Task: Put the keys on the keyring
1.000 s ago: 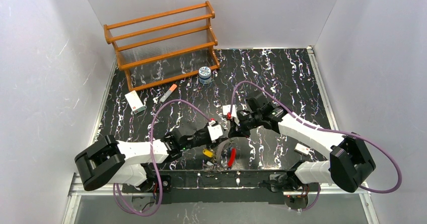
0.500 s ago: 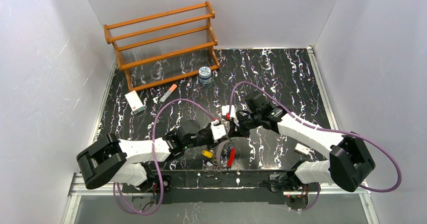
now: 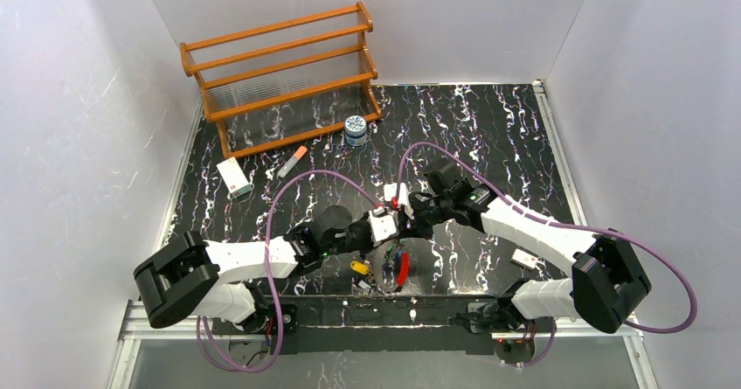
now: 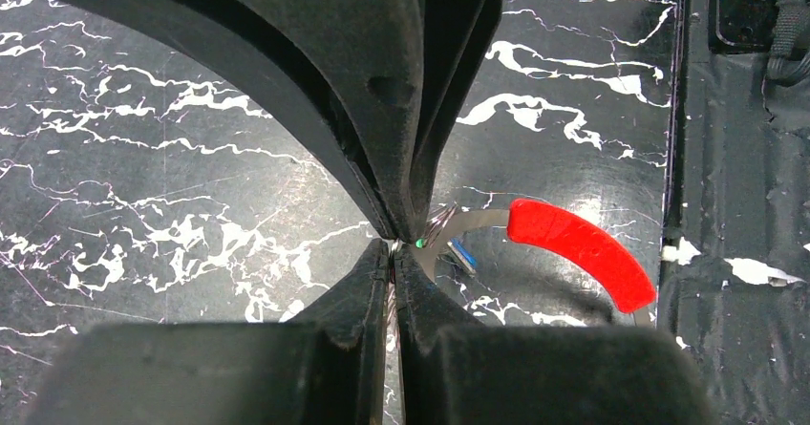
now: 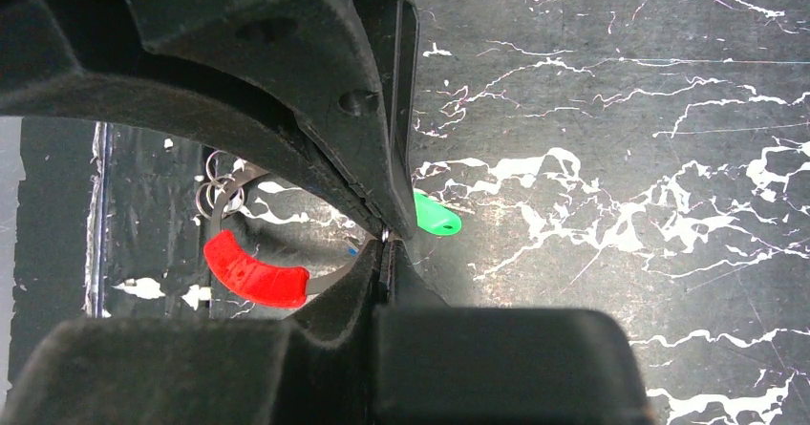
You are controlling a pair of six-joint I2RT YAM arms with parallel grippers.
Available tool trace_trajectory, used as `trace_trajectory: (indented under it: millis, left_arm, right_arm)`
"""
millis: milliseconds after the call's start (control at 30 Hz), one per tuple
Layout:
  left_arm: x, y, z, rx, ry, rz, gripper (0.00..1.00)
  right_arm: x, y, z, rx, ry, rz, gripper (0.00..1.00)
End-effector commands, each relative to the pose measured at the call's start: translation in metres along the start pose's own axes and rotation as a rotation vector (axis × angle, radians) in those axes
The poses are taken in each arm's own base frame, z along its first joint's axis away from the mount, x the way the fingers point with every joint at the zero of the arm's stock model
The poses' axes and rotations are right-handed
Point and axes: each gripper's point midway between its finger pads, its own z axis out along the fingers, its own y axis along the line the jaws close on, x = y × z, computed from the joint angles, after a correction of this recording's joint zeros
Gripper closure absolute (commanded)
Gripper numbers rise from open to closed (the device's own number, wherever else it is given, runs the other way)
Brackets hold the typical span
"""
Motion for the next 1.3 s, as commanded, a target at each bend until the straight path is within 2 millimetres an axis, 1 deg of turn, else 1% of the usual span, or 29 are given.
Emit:
trace_trajectory:
  millis: [0, 100, 233, 300, 367, 533, 733, 833, 900, 1067, 1267]
  left_arm:
    - [-0.007, 0.005, -0.003, -0.028, -0.011, -0.013, 1.0]
    - [-0.013, 0.008, -0.007, -0.057, -0.052, -0.036, 1.0]
    - [-0.02, 0.013, -0.014, -0.114, -0.121, -0.076, 1.0]
    - [-0.019, 0.016, -0.019, -0.148, -0.146, -0.107, 1.0]
    - [-0.022, 0.018, -0.023, -0.172, -0.183, -0.129, 1.0]
    - [-0.034, 0.024, -0.033, -0.216, -0.275, -0.149, 1.0]
    - [-0.051, 0.029, -0.051, -0.263, -0.398, -0.104, 1.0]
    - [-0.053, 0.033, -0.062, -0.305, -0.446, -0.095, 1.0]
    - [-0.054, 0.033, -0.065, -0.314, -0.462, -0.088, 1.0]
    - [-0.06, 0.029, -0.068, -0.29, -0.494, -0.073, 1.0]
    - [-0.065, 0.026, -0.069, -0.275, -0.516, -0.068, 1.0]
  right_arm:
    - [-0.026, -0.009, -0.003, 0.029, -0.07, -0.032, 0.96]
    - [-0.033, -0.013, -0.003, 0.061, -0.117, -0.031, 0.83]
    - [-0.044, -0.013, -0.008, 0.084, -0.214, -0.009, 0.61]
    - [-0.051, -0.013, -0.011, 0.084, -0.258, 0.001, 0.51]
    - [-0.056, -0.013, -0.015, 0.08, -0.3, 0.019, 0.47]
    - [-0.06, -0.012, -0.024, 0.049, -0.381, 0.066, 0.42]
    - [-0.067, -0.015, -0.04, 0.049, -0.46, 0.087, 0.38]
    - [-0.071, -0.014, -0.044, 0.04, -0.487, 0.091, 0.35]
    - [-0.072, -0.012, -0.045, 0.029, -0.499, 0.091, 0.34]
    - [-0.077, -0.007, -0.045, -0.014, -0.526, 0.084, 0.35]
    - [-0.079, -0.004, -0.043, -0.061, -0.539, 0.082, 0.46]
